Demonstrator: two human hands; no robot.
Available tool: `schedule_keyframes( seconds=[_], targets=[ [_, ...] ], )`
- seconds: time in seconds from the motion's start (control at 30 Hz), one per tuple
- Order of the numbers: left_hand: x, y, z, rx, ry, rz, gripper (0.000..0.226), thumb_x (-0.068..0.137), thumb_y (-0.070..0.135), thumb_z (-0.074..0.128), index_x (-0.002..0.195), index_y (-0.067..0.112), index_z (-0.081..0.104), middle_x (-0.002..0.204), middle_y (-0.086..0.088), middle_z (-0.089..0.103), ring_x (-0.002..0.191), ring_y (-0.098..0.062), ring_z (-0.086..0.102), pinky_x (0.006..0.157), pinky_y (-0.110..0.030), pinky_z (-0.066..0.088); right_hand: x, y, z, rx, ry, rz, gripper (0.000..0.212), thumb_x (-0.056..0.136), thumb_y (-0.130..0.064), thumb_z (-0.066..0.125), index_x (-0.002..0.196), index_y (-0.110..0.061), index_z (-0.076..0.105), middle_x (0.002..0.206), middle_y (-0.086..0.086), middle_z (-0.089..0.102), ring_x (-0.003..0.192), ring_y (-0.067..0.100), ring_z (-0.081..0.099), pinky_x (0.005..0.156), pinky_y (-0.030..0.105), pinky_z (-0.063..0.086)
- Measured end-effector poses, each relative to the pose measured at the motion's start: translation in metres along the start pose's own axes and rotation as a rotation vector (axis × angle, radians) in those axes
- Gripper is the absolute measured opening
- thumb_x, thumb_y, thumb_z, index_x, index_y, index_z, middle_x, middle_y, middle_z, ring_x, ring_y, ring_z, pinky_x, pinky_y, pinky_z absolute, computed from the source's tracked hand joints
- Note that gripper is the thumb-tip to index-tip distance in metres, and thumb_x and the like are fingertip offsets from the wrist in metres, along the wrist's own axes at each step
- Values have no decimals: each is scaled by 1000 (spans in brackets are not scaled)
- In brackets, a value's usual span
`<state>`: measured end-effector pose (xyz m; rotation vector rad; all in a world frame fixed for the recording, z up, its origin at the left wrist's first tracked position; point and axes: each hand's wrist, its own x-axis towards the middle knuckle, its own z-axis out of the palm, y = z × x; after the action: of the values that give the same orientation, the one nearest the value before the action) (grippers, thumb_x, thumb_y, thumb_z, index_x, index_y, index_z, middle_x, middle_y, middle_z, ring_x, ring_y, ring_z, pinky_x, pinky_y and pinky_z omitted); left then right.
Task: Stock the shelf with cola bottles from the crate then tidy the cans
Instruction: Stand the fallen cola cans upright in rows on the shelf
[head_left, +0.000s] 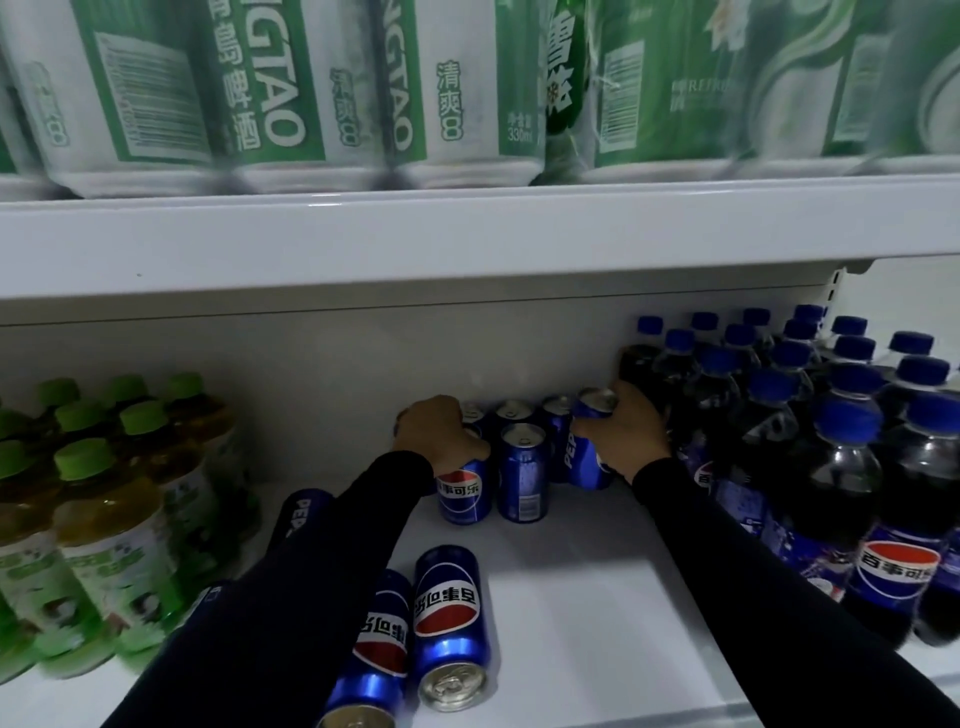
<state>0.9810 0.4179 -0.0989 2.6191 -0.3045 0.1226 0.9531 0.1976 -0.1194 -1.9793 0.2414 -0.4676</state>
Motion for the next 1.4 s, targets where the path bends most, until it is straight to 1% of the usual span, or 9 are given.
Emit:
schedule_keyframes(
  seconds=[0.07,0.23,0.37,0.47,0.6,0.67,0.83,1.2,1.4],
  targets=[
    [0,0,7,-6,17,8,34,72,34,76,83,8,58,86,-8,64,82,-23,62,63,-27,46,-2,9,3,-17,8,31,36,75,-3,75,103,1,54,102,13,62,90,24,58,74,31,48],
    [0,-4,23,-114,80,19,33,72,27,77,61,13,49,62,1,53,60,-13,51,45,-21,33,-5,21,12,-26,-29,67,40,76,-1,74,110,1,54,104,12,59,89,21,52,60,24,37],
    [2,-12,31,-215,79,53,32,73,32,77,92,7,67,88,-4,69,79,-16,64,58,-21,44,-7,25,22,-55,-26,43,37,73,-3,75,105,-5,56,109,12,62,95,22,57,76,28,42],
    [0,-15,36,-262,87,54,38,76,29,75,108,9,64,101,-6,69,89,-19,64,71,-28,52,-11,22,23,-81,-49,-46,29,75,2,72,90,-17,55,100,6,62,93,19,57,77,26,41],
    [-7,-20,36,-337,44,46,65,75,22,78,134,12,52,123,-4,64,108,-19,61,87,-31,53,-14,25,17,-54,-82,-75,35,74,0,76,93,-18,53,97,-2,60,89,14,58,76,24,43],
    [-11,-23,36,-320,19,23,66,74,19,77,134,12,49,125,-4,62,108,-16,58,82,-25,47,-14,33,17,-28,-93,-41,45,69,-2,81,103,-14,54,102,-2,61,92,14,59,76,23,44],
    [-16,-26,40,-230,0,-56,52,79,27,74,122,12,49,120,-7,62,104,-22,58,75,-25,41,-12,63,27,-49,-69,3,81,58,-7,89,128,-8,48,128,9,60,118,27,57,103,47,44],
    [-18,-24,41,-254,-11,-72,53,79,28,74,122,11,48,121,-9,62,105,-24,59,78,-28,45,-15,58,29,-43,-117,19,72,65,-8,86,127,-12,49,122,6,62,111,24,59,96,35,44],
    [-26,-31,14,-103,-13,-13,43,86,31,68,123,14,55,119,1,62,104,-19,58,82,-25,41,-13,41,26,9,-18,-72,38,87,-22,65,121,-13,52,122,5,55,110,24,54,93,35,44]
  ],
)
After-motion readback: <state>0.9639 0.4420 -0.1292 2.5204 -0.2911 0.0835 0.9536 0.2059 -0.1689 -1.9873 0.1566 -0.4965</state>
